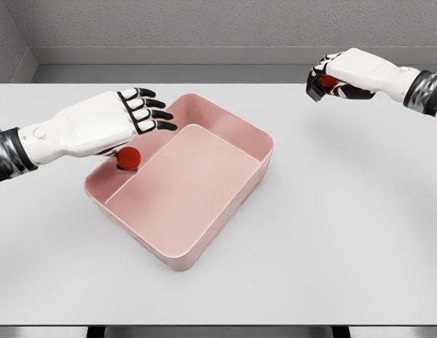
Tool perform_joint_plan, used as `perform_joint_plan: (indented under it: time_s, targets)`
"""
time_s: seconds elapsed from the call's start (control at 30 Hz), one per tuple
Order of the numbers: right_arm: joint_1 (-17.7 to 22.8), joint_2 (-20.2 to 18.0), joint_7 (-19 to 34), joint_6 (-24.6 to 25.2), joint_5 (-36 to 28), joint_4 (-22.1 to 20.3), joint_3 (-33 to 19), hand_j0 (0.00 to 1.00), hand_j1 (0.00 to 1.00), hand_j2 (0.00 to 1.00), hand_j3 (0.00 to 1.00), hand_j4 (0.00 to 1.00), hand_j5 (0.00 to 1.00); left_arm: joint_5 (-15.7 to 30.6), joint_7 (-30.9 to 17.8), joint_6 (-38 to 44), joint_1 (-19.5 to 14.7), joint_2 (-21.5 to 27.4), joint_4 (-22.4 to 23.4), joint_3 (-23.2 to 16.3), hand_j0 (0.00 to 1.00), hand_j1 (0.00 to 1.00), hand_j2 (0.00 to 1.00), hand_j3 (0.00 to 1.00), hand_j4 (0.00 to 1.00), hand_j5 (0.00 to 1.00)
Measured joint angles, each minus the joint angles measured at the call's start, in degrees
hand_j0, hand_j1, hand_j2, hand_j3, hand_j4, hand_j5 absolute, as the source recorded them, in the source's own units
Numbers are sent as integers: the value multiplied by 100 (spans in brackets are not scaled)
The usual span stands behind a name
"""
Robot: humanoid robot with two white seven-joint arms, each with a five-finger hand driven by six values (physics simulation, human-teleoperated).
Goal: Put the industrial switch in the basket with both arms
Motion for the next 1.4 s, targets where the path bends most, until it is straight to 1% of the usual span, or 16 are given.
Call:
perform_joint_plan:
  time_s: [0.1,0.2,0.23,0.33,0.43,0.5,0.57,0.63,0.7,0.77,0.87,0.93,1.07,1.13,1.4]
  targets:
    - [18,-7,-1,-1,-86,-43,8,48,48,48,48,48,48,5,2,1,-9,-12,-2,4,89,89,89,89,89,89]
    - [26,-9,0,-1,-159,-160,18,50,50,50,50,50,50,11,9,2,0,-51,2,122,99,99,99,99,99,99]
    - [26,-9,0,-1,-171,-194,20,50,50,50,50,50,50,13,10,2,9,-69,3,164,100,100,100,100,100,100]
    - [26,-10,-2,-1,-201,-296,26,50,50,50,50,50,50,10,9,3,114,-97,4,252,100,100,100,100,100,100]
    - [26,-16,-4,0,-255,-412,67,50,50,50,50,50,50,17,6,3,123,-100,12,313,100,100,100,100,100,100]
    - [26,-17,-4,0,-272,-467,89,50,50,50,50,50,50,151,5,3,202,-64,26,366,100,100,100,100,100,100]
    - [35,-18,-4,-1,-284,-519,103,50,50,50,50,50,50,293,5,2,369,-20,54,428,100,100,100,100,100,100]
    - [26,-25,-4,-1,-348,-602,158,50,50,50,50,50,50,400,4,2,624,45,73,547,100,100,100,100,100,100]
    - [26,-31,-4,0,-401,-669,223,50,50,50,50,50,50,454,4,1,888,85,83,780,100,100,100,100,100,100]
    - [35,-34,-3,-2,-419,-802,282,50,50,50,50,50,50,501,4,2,1028,107,92,1044,100,100,100,100,100,100]
    - [62,-36,-3,-2,-504,-1012,353,50,50,50,50,50,50,586,5,2,1107,135,108,1320,100,100,100,100,100,100]
    - [53,-40,-3,-1,-573,-1145,404,50,50,50,50,50,50,624,5,3,1169,154,116,1421,100,100,100,100,100,100]
    - [53,-40,-3,-2,-681,-1370,512,50,50,50,50,50,50,654,5,3,1248,169,137,1509,100,100,100,100,100,100]
    - [44,-29,-3,-2,-711,-1445,561,50,50,50,50,50,50,656,5,2,1397,171,149,1585,100,100,100,100,100,100]
    - [35,4,-3,-2,-879,-1848,798,51,51,51,51,51,51,665,-2,3,1415,174,162,1753,100,100,100,100,100,100]
